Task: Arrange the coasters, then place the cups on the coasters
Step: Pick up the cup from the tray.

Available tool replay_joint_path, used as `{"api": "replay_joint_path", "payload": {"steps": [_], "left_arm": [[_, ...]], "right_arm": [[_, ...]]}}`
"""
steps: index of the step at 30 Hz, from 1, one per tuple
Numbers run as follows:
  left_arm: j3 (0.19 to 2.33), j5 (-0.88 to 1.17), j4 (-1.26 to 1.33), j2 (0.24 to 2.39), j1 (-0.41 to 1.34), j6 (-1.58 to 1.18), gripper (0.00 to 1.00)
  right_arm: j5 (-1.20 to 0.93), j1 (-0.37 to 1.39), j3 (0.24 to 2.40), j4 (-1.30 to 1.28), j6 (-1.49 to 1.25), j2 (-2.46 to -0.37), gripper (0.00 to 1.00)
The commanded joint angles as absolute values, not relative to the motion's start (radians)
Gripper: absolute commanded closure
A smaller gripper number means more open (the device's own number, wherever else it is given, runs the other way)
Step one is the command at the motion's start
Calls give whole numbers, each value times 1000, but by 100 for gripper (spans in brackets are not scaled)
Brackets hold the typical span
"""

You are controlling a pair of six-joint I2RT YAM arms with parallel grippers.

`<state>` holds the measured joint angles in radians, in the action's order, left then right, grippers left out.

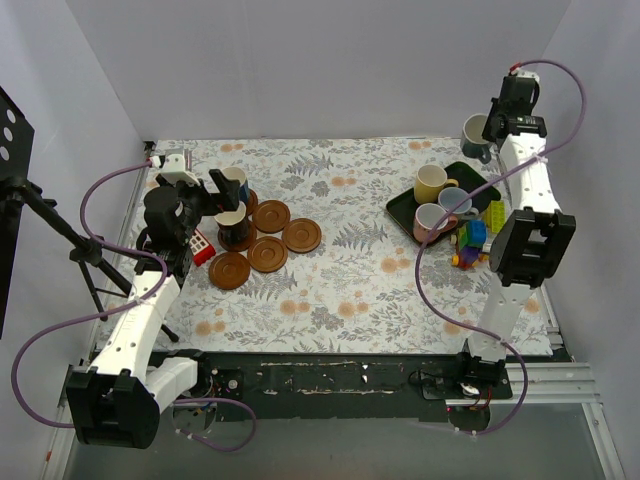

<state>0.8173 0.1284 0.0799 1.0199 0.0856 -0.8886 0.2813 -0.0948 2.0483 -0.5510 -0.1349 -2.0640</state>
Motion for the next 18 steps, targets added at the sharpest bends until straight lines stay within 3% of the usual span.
{"api": "replay_joint_path", "payload": {"steps": [1, 4, 10, 18], "left_arm": [[831, 97, 78, 1000, 87, -900, 2], [834, 68, 75, 994, 89, -903, 5], [839, -29, 57, 974, 106, -905, 7], [870, -173, 23, 974, 291, -834, 8]], "right_arm": [[328, -74, 2048, -370, -121, -1875, 99], [327, -43, 2020, -370, -133, -1797, 99], [339, 124, 1763, -287, -190, -1538, 99], [449, 420, 1464, -261, -285, -1326, 99]]}}
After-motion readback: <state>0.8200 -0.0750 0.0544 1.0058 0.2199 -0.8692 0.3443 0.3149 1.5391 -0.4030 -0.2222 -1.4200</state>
